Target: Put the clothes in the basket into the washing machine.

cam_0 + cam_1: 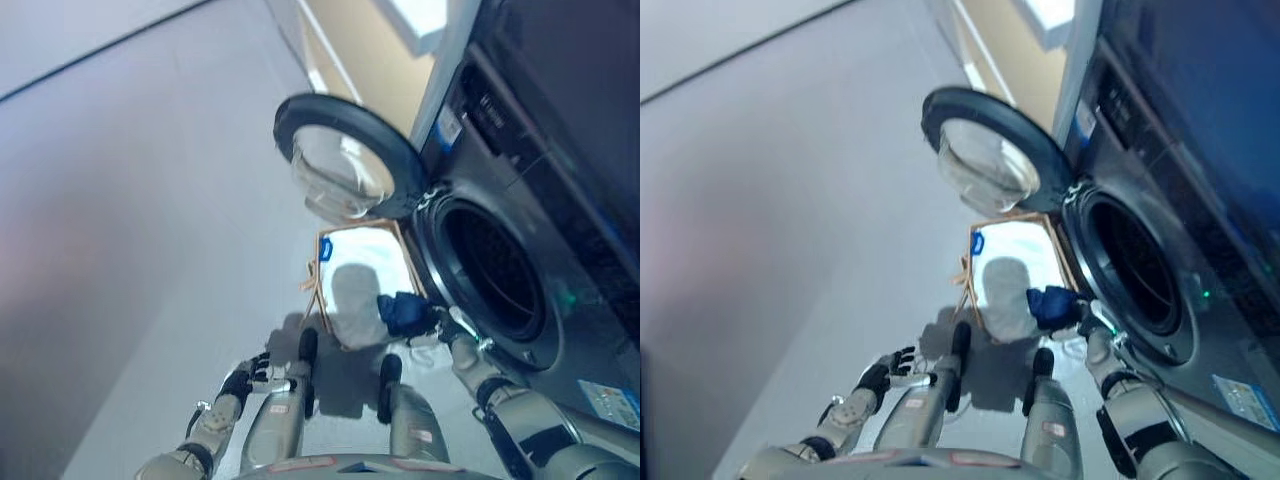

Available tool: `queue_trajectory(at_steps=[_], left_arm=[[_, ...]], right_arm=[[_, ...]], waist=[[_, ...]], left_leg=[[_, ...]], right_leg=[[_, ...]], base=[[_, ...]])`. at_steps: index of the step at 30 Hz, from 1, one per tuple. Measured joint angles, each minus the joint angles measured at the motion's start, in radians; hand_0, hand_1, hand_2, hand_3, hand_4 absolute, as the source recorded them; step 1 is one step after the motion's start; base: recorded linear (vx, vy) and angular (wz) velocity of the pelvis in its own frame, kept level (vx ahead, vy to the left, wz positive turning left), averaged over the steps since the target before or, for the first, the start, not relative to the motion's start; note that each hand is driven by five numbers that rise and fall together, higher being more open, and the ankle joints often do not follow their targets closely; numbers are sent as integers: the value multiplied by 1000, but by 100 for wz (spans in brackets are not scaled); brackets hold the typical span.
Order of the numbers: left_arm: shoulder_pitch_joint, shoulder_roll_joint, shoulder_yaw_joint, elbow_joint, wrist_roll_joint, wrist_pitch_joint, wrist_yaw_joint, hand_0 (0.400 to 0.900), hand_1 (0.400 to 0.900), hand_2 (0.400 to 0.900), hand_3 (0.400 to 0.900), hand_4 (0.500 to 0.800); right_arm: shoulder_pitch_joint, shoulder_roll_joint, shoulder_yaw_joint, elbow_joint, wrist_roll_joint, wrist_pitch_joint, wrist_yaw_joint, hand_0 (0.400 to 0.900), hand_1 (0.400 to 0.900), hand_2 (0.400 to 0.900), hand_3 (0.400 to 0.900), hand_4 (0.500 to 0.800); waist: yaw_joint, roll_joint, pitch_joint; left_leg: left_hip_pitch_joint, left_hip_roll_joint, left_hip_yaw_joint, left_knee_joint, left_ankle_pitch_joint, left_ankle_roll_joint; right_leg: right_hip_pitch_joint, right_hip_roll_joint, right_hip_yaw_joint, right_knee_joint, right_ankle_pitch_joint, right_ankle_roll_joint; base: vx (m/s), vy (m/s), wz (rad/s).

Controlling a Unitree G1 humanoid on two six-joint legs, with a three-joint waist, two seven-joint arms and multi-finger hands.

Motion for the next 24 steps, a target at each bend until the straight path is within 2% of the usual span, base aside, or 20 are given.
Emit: queue_trajectory(at_steps=[1,4,9,11,14,20,24], left_arm=[[0,1,-6,-18,-5,-3,1,900,900,900,900,800],[2,-1,-28,-77,-34,-21,5,900,900,900,900,800],[1,-16,-57,-196,-57,-22,8,900,900,900,900,800],[8,-20,-66,-232,-85,-21,10,900,900,900,900,800],[11,-23,-80,-269,-108,-23,13,900,900,900,900,800],[17,-25,-99,-345,-116,-29,21,900,900,900,900,800],[24,-28,-123,-370,-140,-38,30,900,900,900,900,800]], right_arm=[[-23,-5,2,7,0,1,-7,900,900,900,900,800],[-87,-37,12,29,0,1,-24,900,900,900,900,800],[-211,-163,40,81,2,18,-37,900,900,900,900,800],[-241,-204,41,86,8,22,-39,900,900,900,900,800],[-265,-234,68,88,8,24,-46,900,900,900,900,800],[-314,-301,86,114,7,27,-70,900,900,900,900,800],[-364,-329,108,113,8,29,-79,900,900,900,900,800]], waist=[[3,2,10],[24,27,31],[63,112,78],[74,131,92],[85,143,100],[110,169,110],[113,183,111]], left_leg=[[-23,-5,-6,2,9,-3],[-97,-11,-9,8,29,-9],[-205,-27,-26,9,61,-12],[-233,-33,-22,10,66,-8],[-262,-47,-21,11,82,-5],[-315,-79,-30,10,98,-2],[-351,-81,-28,12,98,-9]], right_leg=[[-35,-7,-1,29,-15,-12],[-133,-18,2,96,-24,-23],[-258,-41,-9,164,-23,-24],[-295,-49,-4,180,-26,-28],[-340,-63,7,216,-32,-19],[-424,-96,28,288,-61,-22],[-467,-100,31,304,-66,-29]], base=[[-92,29,6],[-80,35,9],[-22,27,12],[29,33,8],[-1,53,16],[38,43,12],[51,37,4]])
